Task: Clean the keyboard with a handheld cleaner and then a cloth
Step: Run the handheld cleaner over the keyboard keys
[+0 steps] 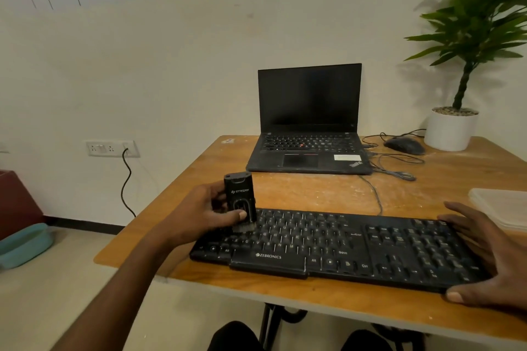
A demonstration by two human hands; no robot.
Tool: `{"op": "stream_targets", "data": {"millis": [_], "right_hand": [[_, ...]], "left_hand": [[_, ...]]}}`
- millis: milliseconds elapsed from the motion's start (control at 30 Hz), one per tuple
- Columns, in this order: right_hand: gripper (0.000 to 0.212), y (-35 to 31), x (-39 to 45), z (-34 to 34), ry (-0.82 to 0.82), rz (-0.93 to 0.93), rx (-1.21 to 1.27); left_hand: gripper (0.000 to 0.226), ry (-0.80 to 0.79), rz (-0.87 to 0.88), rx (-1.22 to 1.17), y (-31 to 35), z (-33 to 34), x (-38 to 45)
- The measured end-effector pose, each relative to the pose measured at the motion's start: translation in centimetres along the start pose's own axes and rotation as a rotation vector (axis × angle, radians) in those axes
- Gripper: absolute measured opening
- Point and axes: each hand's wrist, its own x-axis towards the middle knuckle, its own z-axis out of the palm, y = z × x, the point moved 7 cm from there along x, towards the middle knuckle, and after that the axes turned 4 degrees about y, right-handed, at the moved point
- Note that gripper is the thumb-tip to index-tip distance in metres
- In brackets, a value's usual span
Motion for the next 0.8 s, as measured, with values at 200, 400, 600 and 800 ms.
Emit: {"op": "stream_targets", "data": {"millis": [200,400,600,800], "right_hand": [[0.158,1.1,0.8,0.2,0.037,-0.027,0.006],[0.160,1.9,1.3,0.6,0.065,-0.039,0.006],[0.162,2.5,1.6,0.3,0.063,-0.032,-0.047],[0.162,2.7,1.8,0.3,0.065,-0.056,-0.036]], "left_hand": [[0.041,-0.117,0.020,0.036,-0.1,-1.2,-3.6],[0.036,-0.002,0.017,0.052,-1.8,-2.1,-1.5],[0.037,0.086,-0.001,0.094,-2.6,-3.1,1.7],[0.038,0.115,-0.014,0.083,-3.5,-4.4,0.3]]}}
